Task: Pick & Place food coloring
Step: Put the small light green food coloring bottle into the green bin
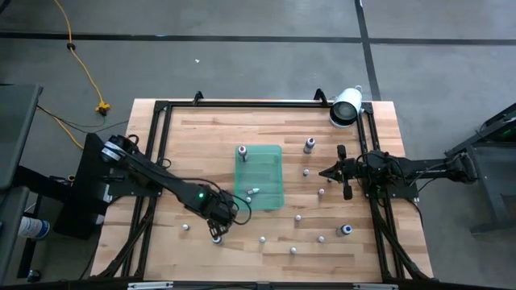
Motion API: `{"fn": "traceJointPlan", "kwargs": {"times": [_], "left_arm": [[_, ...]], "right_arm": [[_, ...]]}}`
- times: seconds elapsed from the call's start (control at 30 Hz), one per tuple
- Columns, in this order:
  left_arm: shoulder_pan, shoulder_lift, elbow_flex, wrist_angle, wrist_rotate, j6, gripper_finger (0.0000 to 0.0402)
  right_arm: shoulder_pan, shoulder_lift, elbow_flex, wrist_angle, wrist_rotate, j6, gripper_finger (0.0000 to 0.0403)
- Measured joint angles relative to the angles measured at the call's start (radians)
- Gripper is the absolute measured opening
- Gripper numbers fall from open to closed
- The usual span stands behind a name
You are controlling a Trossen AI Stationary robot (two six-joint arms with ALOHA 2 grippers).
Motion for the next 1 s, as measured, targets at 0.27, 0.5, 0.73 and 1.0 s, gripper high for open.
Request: {"fn": "traceJointPlan", "kwargs": {"times": [0.27, 0.5, 0.73, 1.0], "left_arm": [[0.002, 0.030, 0.000, 0.045, 0.001, 0.030, 0.0163], [0.002, 0.063, 0.000, 0.057, 0.018, 0.052, 0.0163], [0.002, 0.063, 0.001, 0.055, 0.016, 0.073, 0.0162], [0.003, 0.063, 0.001, 0.060, 0.015, 0.074, 0.0107]], "right_arm": [[0.000, 0.000, 0.000, 0.001, 0.000, 0.000, 0.0000], [0.000, 0.000, 0.000, 0.000, 0.000, 0.000, 0.0000], [0.000, 0.000, 0.000, 0.000, 0.000, 0.000, 0.0000], [0.000, 0.000, 0.000, 0.000, 0.000, 0.000, 0.0000]]}}
